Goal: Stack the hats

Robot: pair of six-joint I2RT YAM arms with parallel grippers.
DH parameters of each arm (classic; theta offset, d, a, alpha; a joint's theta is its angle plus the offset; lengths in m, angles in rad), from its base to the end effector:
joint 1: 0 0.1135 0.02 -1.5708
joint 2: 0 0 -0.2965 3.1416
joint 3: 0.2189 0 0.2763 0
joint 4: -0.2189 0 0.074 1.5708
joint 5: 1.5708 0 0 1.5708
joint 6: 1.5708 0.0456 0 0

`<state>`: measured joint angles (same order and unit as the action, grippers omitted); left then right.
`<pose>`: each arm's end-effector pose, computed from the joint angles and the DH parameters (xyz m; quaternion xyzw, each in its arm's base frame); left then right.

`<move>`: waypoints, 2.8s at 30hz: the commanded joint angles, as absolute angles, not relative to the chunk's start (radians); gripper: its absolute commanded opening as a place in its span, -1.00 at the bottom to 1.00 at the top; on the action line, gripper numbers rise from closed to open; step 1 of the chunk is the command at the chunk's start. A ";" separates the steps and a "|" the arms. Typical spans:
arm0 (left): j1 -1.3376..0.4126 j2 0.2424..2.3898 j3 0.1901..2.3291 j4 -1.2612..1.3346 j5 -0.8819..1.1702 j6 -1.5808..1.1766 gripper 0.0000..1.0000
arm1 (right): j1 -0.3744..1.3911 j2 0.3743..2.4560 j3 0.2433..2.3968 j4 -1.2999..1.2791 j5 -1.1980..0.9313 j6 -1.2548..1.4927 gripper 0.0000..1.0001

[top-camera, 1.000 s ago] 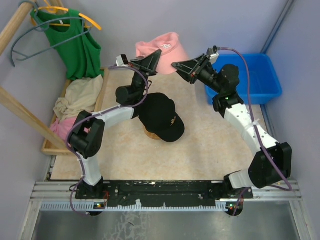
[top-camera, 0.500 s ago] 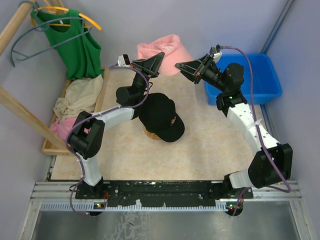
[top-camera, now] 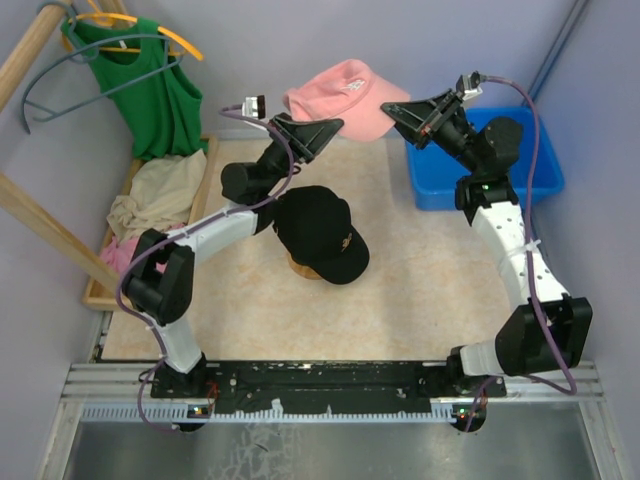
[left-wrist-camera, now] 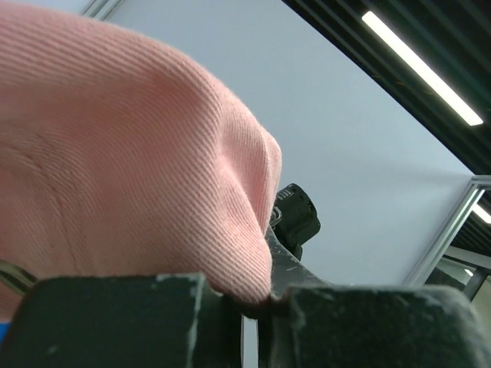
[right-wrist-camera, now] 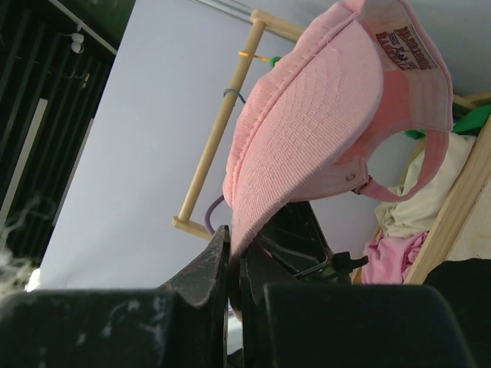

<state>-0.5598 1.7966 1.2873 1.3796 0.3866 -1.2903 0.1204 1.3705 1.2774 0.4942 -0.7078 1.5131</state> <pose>0.3519 -0.2408 0.4122 0.0483 0.3790 -0.7759 0.5021 0.3292 0.0697 0.4812 0.1105 0.5826 0.7011 0.3960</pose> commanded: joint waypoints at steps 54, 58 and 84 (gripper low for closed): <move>-0.337 1.973 1.420 1.634 0.456 -1.952 0.17 | 0.072 1.531 1.233 1.467 -0.687 2.212 -1.00; -0.305 1.936 1.368 1.636 0.482 -1.948 0.19 | 0.066 1.576 1.162 1.655 -0.721 2.330 -1.00; -0.293 1.919 1.341 1.690 0.595 -1.967 0.23 | 0.096 1.597 1.152 1.501 -0.897 2.235 -1.00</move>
<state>-0.2897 1.9530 1.3075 1.5196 0.5381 -1.9606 0.0803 1.5982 1.0962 1.4940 -0.8951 2.0914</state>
